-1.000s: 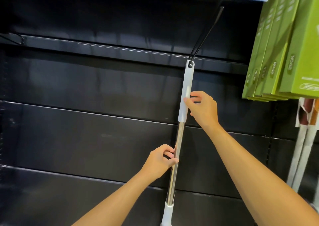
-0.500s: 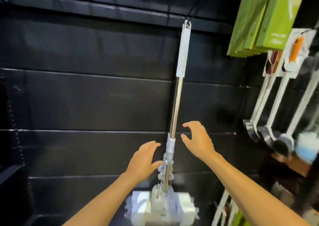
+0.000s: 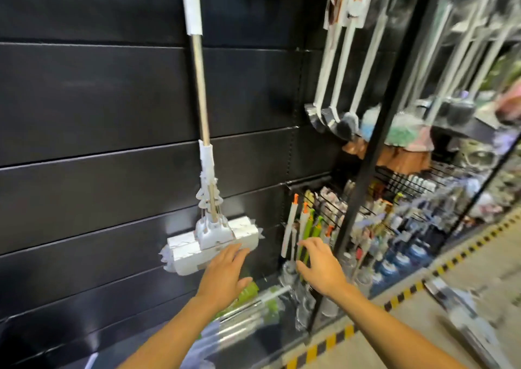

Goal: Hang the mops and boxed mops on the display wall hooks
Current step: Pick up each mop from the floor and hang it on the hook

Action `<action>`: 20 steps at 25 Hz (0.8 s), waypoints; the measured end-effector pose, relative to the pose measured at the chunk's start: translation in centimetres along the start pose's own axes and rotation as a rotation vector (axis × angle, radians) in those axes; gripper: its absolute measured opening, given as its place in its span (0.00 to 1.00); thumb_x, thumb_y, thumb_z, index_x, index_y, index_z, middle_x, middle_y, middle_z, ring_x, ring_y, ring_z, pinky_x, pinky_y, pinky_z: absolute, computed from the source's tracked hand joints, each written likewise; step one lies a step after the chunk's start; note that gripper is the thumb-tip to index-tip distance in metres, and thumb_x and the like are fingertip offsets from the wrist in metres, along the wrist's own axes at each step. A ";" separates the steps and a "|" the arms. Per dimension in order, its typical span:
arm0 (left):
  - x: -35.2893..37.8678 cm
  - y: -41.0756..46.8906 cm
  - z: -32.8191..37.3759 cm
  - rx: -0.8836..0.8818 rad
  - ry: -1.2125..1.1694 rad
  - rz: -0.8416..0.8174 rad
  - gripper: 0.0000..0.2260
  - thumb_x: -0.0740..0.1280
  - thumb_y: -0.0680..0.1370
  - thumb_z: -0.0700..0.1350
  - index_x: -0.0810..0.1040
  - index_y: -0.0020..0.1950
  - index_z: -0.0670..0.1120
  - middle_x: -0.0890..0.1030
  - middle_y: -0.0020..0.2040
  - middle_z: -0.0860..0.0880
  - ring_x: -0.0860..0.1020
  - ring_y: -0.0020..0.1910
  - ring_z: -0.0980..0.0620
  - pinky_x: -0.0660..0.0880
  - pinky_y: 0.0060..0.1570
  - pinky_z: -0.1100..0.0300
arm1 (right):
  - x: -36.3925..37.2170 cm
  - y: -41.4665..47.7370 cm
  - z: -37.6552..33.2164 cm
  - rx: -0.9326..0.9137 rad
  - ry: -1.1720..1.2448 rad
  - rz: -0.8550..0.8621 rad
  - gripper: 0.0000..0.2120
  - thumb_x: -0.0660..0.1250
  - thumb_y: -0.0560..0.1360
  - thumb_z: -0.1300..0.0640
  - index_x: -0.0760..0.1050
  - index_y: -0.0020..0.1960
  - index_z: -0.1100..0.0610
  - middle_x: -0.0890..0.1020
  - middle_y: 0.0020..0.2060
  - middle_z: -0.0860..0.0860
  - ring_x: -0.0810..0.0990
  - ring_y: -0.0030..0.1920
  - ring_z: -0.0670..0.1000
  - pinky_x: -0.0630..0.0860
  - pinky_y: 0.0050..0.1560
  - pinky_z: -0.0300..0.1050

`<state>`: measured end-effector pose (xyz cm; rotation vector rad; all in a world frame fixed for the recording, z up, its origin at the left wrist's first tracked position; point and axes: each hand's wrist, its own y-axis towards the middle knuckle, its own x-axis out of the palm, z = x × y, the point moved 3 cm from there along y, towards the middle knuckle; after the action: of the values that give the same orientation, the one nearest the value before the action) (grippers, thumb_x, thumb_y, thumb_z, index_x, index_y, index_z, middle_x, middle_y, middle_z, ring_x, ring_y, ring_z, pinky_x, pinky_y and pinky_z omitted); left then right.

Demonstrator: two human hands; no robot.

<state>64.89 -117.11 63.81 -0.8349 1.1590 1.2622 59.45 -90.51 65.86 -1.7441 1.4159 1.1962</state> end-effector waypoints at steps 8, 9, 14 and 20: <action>9.4 4.9 20.1 0.243 -0.027 -0.176 0.32 0.64 0.83 0.61 0.57 0.84 0.54 0.54 0.85 0.51 0.52 0.85 0.47 0.55 0.81 0.48 | -6.0 -12.1 20.0 0.286 -0.017 0.073 0.20 0.65 0.80 0.47 0.70 0.71 0.48 0.71 0.67 0.48 0.73 0.67 0.53 0.75 0.63 0.50; 10.2 5.7 23.4 0.281 -0.020 -0.183 0.32 0.63 0.83 0.61 0.57 0.84 0.54 0.54 0.85 0.51 0.52 0.85 0.47 0.56 0.82 0.48 | -7.3 -13.5 22.6 0.315 -0.011 0.085 0.20 0.65 0.80 0.48 0.71 0.71 0.49 0.71 0.67 0.48 0.73 0.67 0.53 0.75 0.62 0.50; 15.0 9.5 40.3 0.417 -0.030 -0.247 0.33 0.63 0.83 0.62 0.55 0.85 0.55 0.52 0.86 0.50 0.51 0.85 0.46 0.55 0.82 0.46 | -14.1 -20.4 36.2 0.457 0.006 0.161 0.21 0.66 0.79 0.48 0.71 0.71 0.49 0.71 0.69 0.49 0.72 0.69 0.54 0.73 0.67 0.52; 19.1 14.2 58.4 0.586 -0.069 -0.294 0.34 0.62 0.83 0.63 0.53 0.85 0.55 0.51 0.86 0.50 0.50 0.85 0.46 0.55 0.81 0.46 | -22.0 -27.4 49.7 0.671 0.001 0.257 0.22 0.66 0.77 0.48 0.72 0.71 0.49 0.73 0.68 0.51 0.73 0.68 0.57 0.73 0.66 0.55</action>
<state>60.64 -54.22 62.05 -0.4911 1.2109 0.6493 71.38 -30.89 62.11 -1.1215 1.8126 0.7042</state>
